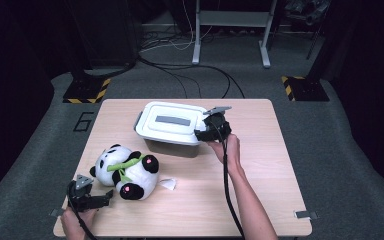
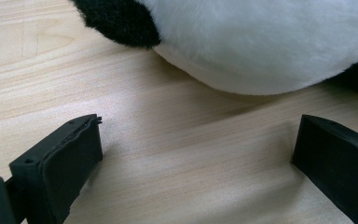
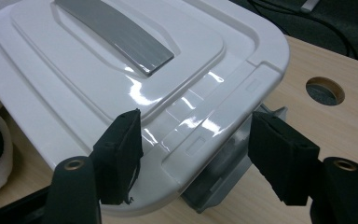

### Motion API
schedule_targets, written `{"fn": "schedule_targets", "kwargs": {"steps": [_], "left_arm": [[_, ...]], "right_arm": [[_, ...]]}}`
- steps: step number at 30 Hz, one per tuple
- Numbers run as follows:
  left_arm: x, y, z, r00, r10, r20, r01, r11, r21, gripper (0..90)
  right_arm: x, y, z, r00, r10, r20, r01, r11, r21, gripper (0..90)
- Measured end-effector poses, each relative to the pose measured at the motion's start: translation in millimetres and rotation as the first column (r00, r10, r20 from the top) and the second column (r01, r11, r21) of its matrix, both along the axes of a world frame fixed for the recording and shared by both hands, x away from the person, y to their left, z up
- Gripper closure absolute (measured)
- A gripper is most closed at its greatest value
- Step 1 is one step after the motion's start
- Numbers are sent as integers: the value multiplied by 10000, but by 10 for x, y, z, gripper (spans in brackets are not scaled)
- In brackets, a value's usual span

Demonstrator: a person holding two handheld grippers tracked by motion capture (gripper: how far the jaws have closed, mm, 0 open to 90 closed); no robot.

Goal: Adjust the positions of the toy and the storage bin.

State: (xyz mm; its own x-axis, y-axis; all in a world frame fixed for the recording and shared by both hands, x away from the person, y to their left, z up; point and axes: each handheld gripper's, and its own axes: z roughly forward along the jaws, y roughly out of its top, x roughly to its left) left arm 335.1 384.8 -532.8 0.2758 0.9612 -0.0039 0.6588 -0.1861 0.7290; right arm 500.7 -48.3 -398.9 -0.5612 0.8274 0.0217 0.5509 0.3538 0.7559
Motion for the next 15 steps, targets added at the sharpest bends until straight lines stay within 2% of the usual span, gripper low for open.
{"fn": "schedule_targets", "kwargs": {"steps": [4,11,14,15], "left_arm": [[-1,1,0,10000,11,7,-11,10000,-1,9],[-2,-1,0,10000,12,24,-12,10000,-2,10],[-2,-1,0,10000,12,29,-12,10000,-4,11],[-2,-1,0,10000,13,27,-13,10000,1,11]], "right_arm": [[-9,-55,10,9999,-123,21,124,9999,-91,355],[-31,-153,4,9991,-426,-84,427,9991,50,354],[-36,-138,16,9992,-344,183,346,9994,-89,324],[-43,-129,25,9993,-300,217,299,9995,41,327]]}}
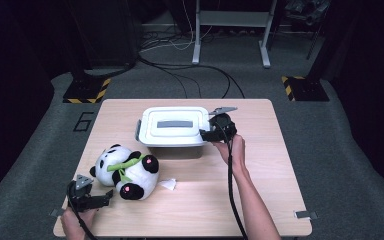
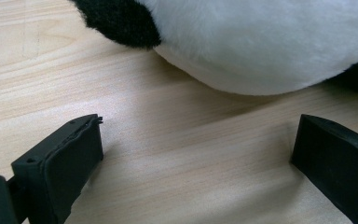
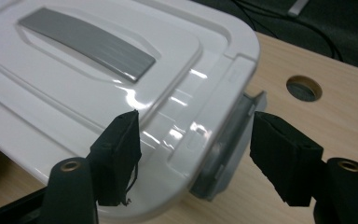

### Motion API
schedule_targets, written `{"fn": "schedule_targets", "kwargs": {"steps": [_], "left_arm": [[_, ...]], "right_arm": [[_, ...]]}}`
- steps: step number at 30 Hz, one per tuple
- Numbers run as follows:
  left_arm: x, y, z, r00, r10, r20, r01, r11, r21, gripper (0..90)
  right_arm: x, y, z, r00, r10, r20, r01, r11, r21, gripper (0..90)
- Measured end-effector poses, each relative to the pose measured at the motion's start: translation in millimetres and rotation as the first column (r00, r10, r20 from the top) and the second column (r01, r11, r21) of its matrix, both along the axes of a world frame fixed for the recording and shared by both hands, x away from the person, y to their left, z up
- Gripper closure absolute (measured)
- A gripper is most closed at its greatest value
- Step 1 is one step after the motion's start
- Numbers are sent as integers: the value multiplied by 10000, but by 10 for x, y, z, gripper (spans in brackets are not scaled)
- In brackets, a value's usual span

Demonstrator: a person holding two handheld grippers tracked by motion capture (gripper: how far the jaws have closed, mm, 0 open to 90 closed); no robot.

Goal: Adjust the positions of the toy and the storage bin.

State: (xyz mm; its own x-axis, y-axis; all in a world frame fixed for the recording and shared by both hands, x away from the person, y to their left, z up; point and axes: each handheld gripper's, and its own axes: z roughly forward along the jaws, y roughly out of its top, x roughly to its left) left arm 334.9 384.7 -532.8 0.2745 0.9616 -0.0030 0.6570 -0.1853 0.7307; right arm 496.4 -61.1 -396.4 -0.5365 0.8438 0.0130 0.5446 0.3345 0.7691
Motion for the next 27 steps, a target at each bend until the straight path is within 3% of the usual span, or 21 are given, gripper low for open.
{"fn": "schedule_targets", "kwargs": {"steps": [4,7,11,14,19,21,24,27], "left_arm": [[0,1,1,10000,-8,-4,8,10000,2,11],[0,1,1,10000,-5,-5,5,10000,-2,11],[0,1,0,10000,-4,-2,4,10000,0,11],[1,1,0,10000,0,1,0,10000,-2,12],[1,2,0,10000,3,4,-3,10000,-2,12],[1,2,0,10000,5,4,-5,10000,-2,12],[1,2,0,10000,2,5,-2,10000,-1,13],[1,2,1,10000,3,6,-3,10000,-2,14]], "right_arm": [[42,77,45,9988,259,422,-255,9996,-91,370],[109,157,72,9991,12,431,-13,10000,27,417],[162,288,122,9971,376,654,-375,9993,-28,450],[217,464,161,9933,1002,580,-991,9948,-215,448],[307,801,138,9854,1691,-172,-1695,9853,-192,440],[335,881,103,9841,1743,-348,-1753,9841,-274,427],[356,921,89,9845,1744,-159,-1751,9819,-723,427],[392,885,58,9846,1708,-364,-1725,9837,-507,413]]}}
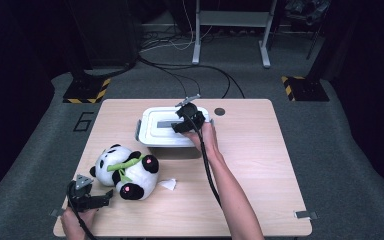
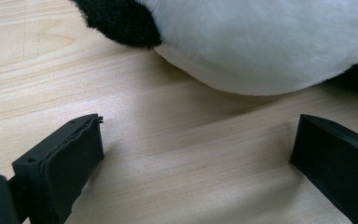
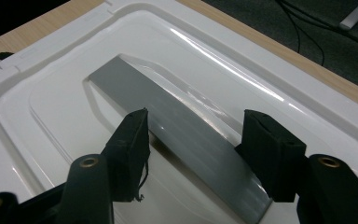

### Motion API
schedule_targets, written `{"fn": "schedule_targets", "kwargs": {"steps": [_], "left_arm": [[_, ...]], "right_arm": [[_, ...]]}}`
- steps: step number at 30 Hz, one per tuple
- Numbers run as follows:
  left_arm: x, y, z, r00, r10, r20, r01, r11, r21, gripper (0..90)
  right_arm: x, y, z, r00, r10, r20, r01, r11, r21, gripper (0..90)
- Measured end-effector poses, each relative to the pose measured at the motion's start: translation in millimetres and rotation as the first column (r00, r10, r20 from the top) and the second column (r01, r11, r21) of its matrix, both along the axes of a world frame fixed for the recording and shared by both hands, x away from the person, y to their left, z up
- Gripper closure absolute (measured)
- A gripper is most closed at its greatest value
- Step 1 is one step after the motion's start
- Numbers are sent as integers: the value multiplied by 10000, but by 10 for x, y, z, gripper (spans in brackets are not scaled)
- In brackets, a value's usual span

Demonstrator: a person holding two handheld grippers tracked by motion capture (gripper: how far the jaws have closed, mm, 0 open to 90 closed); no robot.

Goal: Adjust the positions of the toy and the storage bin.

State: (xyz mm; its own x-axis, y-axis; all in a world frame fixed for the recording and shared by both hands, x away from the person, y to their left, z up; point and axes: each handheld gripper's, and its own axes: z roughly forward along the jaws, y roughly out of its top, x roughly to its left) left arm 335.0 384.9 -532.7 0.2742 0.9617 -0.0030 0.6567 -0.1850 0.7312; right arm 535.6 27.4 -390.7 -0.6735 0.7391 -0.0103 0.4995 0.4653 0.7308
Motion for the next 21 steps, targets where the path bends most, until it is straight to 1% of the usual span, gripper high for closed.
{"fn": "schedule_targets", "kwargs": {"steps": [2,6,7,10,11,12,19,21], "left_arm": [[0,0,0,10000,3,2,-3,10000,2,14],[0,1,-1,10000,5,6,-5,10000,-3,15],[-1,0,0,10000,8,3,-8,10000,-1,15],[-1,0,0,10000,10,4,-10,10000,0,15],[-1,1,1,10000,2,2,-2,10000,9,15],[-1,0,0,10000,9,4,-9,10000,3,15],[-3,1,1,10000,20,-6,-20,10000,7,17],[-2,2,1,10000,17,-7,-17,10000,10,17]], "right_arm": [[8,-19,1,10000,41,-81,-41,10000,24,423],[6,-43,12,10000,85,-29,-85,9999,-95,455],[-7,-49,18,9999,-15,-169,13,10000,-95,462],[-1,-92,15,10000,36,-47,-36,9999,-100,486],[-8,-108,20,9999,26,-103,-27,9999,-135,495],[-13,-128,23,9998,38,-191,-41,9999,-110,506],[-46,-310,27,9994,247,-227,-249,9997,-78,582],[-61,-352,31,9994,216,-257,-218,9997,-91,602]]}}
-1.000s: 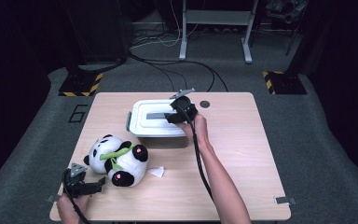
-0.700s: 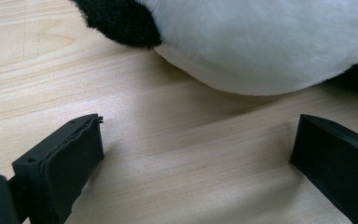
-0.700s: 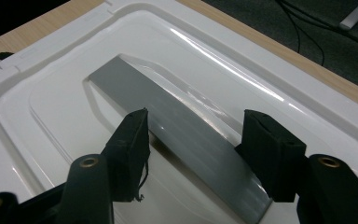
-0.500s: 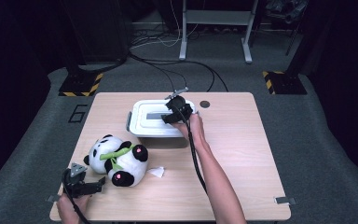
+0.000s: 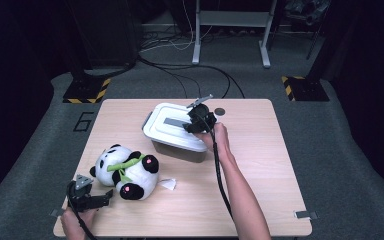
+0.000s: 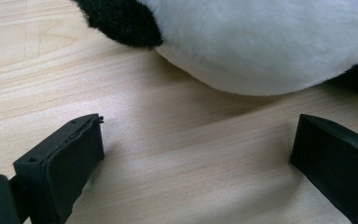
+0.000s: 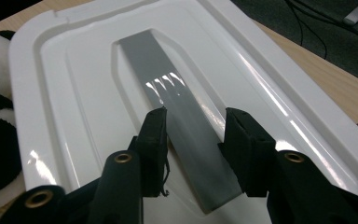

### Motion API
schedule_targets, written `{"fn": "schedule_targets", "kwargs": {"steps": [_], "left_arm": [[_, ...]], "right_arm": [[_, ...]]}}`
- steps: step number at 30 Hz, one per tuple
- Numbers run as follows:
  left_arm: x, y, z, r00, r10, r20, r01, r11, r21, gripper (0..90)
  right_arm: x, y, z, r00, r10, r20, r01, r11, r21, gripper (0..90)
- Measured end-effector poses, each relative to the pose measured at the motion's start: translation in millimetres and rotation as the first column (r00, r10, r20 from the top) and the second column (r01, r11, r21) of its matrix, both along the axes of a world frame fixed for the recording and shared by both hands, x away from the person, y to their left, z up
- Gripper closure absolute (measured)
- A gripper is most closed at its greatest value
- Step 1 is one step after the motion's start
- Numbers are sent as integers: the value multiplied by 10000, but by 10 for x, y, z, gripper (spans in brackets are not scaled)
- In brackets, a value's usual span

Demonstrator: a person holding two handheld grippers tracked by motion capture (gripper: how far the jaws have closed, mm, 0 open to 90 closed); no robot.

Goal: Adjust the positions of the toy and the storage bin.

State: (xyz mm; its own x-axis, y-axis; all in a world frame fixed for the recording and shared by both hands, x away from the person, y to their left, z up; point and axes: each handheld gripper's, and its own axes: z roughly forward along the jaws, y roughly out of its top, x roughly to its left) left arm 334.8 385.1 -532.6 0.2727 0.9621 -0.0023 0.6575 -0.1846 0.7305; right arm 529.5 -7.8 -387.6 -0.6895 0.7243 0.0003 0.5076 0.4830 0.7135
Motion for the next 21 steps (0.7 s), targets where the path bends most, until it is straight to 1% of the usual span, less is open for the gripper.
{"fn": "schedule_targets", "kwargs": {"steps": [3,5,7,10,11,12,13,14,15,18,20,21], "left_arm": [[0,-1,0,10000,4,0,-4,10000,0,17],[0,-1,0,10000,4,1,-4,10000,3,17],[0,-1,0,10000,1,-1,-1,10000,3,17],[0,0,0,10000,0,1,0,10000,-2,17],[0,0,0,10000,2,1,-2,10000,-2,17],[0,0,0,10000,-1,-1,1,10000,-1,17],[0,0,0,10000,0,-3,0,10000,-2,17],[0,-1,0,10000,2,1,-2,10000,-7,17],[0,0,0,10000,-2,-1,2,10000,-4,17],[0,0,0,10000,-2,1,2,10000,-3,17],[0,0,0,10000,0,-1,0,10000,-3,18],[0,0,0,10000,0,-2,0,10000,-2,18]], "right_arm": [[-11,-90,-4,9999,-15,132,15,10000,-5,625],[-35,-126,-4,9999,-106,108,106,9999,8,636],[-55,-162,-3,9998,-87,158,88,9999,-49,645],[-88,-197,4,9998,-172,92,172,9998,-60,653],[-108,-207,6,9996,-282,-11,282,9996,-37,655],[-118,-232,4,9997,-228,30,228,9997,-25,656],[-130,-256,-2,9997,-260,-40,260,9996,101,658],[-140,-284,-7,9997,-256,-40,256,9995,176,659],[-162,-299,-11,9993,-372,-26,372,9990,232,660],[-223,-340,-22,9989,-447,135,443,9987,241,663],[-269,-382,-28,9983,-573,39,571,9977,362,664],[-284,-398,-29,9984,-556,84,553,9978,355,665]]}}
